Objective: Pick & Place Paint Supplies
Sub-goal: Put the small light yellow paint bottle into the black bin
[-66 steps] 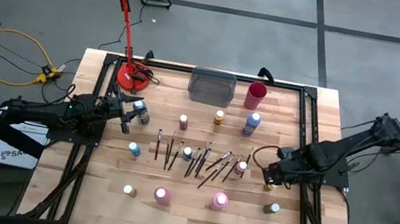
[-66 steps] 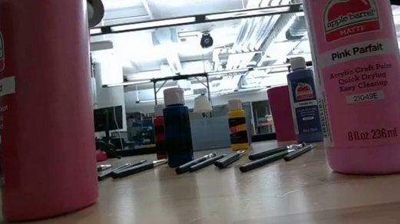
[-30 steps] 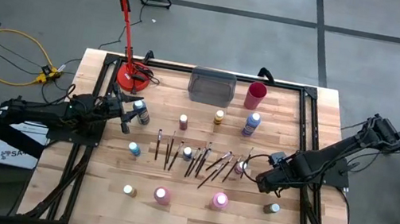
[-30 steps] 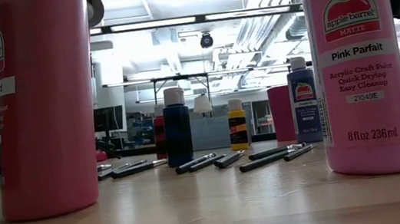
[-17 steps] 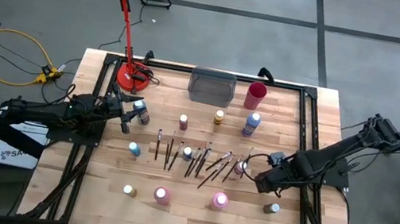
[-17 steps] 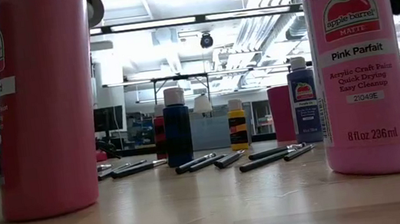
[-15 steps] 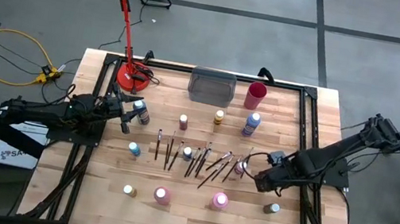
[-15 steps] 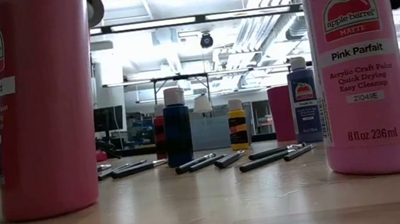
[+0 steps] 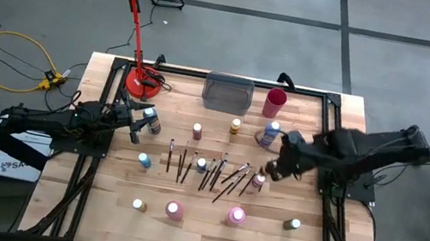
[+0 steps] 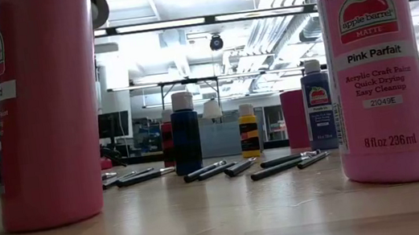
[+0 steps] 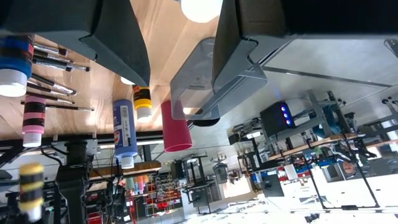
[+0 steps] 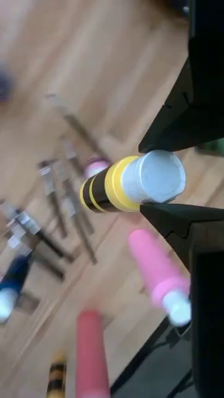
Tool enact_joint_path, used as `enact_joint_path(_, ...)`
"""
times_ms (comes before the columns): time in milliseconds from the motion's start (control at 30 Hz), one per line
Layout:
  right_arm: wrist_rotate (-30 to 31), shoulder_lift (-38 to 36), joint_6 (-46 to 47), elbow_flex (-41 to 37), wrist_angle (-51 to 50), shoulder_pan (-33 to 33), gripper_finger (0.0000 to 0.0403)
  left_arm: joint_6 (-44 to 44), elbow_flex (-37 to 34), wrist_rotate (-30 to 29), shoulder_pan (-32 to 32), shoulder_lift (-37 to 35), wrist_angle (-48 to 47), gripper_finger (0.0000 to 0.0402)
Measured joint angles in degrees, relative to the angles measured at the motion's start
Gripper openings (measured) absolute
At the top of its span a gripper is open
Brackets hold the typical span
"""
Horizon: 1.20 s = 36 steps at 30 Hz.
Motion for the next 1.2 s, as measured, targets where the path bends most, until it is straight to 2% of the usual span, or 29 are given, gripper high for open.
enact_joint_path(233, -1.7, 8.7, -23.6, 14.5, -0.8, -12.1, 0.0115, 0.0, 0.0, 0.0, 0.0, 0.0, 0.0, 0.0171)
enact_joint_path(500, -3.2, 21.6, -51.1, 33.4, -8.9, -27.7, 0.0115, 0.0, 0.0, 0.0, 0.0, 0.0, 0.0, 0.0171)
enact_joint_path(633, -2.7, 28.1, -62.0, 38.8, -9.3, -34.0, 0.0115, 0.0, 0.0, 0.0, 0.0, 0.0, 0.0, 0.0171)
enact_joint_path(733, 1.2, 31.9, -68.6, 40.3, -9.2, -37.3, 0.0115, 0.0, 0.0, 0.0, 0.0, 0.0, 0.0, 0.0171)
enact_joint_path(833, 5.0, 35.3, -72.7, 40.3, -8.5, -39.7, 0.0115, 0.0, 0.0, 0.0, 0.0, 0.0, 0.0, 0.0171)
enact_joint_path(967, 6.0, 39.1, -74.7, 40.3, -5.8, -42.0, 0.0118, 0.0, 0.0, 0.0, 0.0, 0.0, 0.0, 0.0171)
enact_joint_path(1200, 5.6, 44.1, -69.8, 40.3, -1.0, -45.0, 0.0119, 0.0, 0.0, 0.0, 0.0, 0.0, 0.0, 0.0171)
